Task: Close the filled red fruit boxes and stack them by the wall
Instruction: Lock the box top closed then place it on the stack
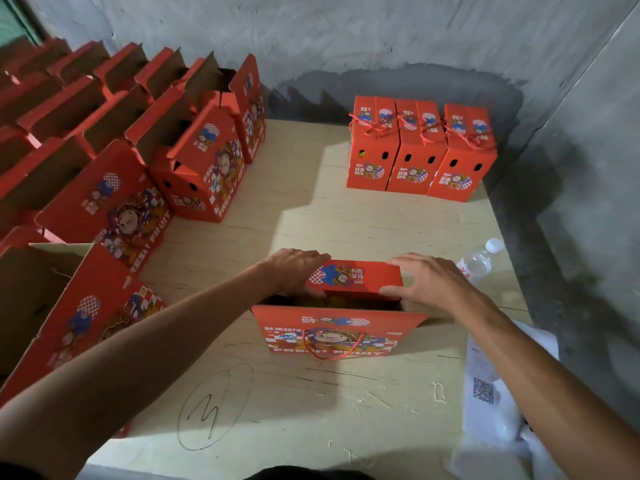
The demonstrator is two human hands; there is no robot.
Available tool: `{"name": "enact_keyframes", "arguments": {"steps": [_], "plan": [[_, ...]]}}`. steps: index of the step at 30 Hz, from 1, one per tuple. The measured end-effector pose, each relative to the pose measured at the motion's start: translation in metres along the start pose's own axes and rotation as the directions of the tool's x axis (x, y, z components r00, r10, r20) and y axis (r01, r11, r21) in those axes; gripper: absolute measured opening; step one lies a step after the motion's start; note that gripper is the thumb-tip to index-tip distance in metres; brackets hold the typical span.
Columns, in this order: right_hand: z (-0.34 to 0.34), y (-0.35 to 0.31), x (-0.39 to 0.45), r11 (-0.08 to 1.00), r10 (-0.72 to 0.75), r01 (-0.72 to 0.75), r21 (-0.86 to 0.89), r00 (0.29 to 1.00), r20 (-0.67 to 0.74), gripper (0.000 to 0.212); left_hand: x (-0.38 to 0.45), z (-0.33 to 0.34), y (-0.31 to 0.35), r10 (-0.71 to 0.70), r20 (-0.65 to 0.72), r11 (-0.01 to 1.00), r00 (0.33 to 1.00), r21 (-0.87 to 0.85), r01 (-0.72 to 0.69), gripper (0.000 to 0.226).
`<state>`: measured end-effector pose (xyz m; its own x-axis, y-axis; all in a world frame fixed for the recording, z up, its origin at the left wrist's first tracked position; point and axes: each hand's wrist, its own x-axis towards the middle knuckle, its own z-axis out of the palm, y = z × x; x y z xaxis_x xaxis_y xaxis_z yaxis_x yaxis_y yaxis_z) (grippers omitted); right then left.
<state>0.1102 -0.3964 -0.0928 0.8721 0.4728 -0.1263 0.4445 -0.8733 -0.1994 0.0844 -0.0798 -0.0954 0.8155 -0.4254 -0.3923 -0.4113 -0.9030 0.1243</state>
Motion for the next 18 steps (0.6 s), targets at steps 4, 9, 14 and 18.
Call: {"name": "enact_keyframes", "arguments": {"steps": [4, 9, 14, 18], "plan": [[-0.022, 0.022, -0.001, 0.954, 0.27, -0.274, 0.121, 0.962, 0.049, 0.055, -0.003, -0.002, 0.0, -0.009, 0.053, 0.998, 0.999, -0.062, 0.013, 0.097], [-0.027, 0.0, -0.013, 0.699, 0.274, -0.296, 0.651, 0.952, 0.139, 0.053, -0.004, 0.001, 0.001, 0.008, 0.019, 1.0, 1.0, -0.014, -0.007, 0.092], [0.01, -0.026, -0.017, 0.56, 0.152, -0.11, 0.821, 0.988, 0.028, 0.019, -0.006, 0.004, -0.001, -0.023, 0.016, 0.994, 1.0, -0.11, 0.024, 0.093], [0.031, -0.03, -0.023, 0.723, 0.009, 0.052, 0.689, 0.996, -0.084, 0.011, -0.016, 0.006, 0.001, -0.094, -0.054, 0.971, 0.994, -0.224, 0.08, 0.1]]}}
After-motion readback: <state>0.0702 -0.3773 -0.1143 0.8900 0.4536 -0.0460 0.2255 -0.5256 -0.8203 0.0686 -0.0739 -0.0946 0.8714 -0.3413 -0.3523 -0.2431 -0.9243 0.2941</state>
